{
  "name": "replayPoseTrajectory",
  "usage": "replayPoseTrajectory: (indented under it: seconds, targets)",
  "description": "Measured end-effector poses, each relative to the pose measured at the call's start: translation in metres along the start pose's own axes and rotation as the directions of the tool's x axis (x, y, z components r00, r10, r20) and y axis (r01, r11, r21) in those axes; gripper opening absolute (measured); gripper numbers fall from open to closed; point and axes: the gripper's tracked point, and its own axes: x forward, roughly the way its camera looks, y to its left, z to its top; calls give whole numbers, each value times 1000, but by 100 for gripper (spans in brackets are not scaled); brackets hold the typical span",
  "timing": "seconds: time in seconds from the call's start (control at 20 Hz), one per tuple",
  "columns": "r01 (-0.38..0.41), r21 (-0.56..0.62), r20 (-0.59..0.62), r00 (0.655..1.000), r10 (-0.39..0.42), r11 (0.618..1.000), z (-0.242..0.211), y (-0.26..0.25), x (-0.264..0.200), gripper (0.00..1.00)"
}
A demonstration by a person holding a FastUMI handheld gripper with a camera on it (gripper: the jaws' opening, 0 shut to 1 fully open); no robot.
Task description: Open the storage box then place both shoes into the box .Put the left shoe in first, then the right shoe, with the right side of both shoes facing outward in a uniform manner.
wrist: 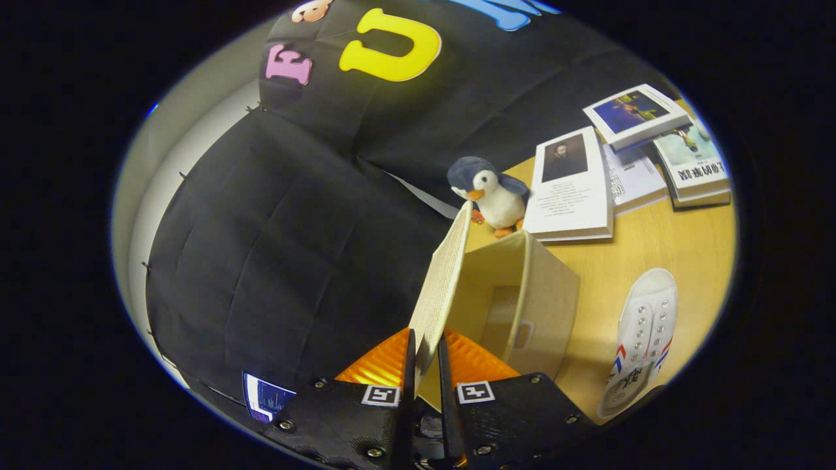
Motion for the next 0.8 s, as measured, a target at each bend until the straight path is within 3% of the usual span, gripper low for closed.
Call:
replayPoseTrajectory:
  seconds: [0.4,0.8]
  targets:
    - [-107,-145,-14,994,106,984,18,94,50,18]
    - [-144,-242,-67,989,132,959,-3,160,132,22]
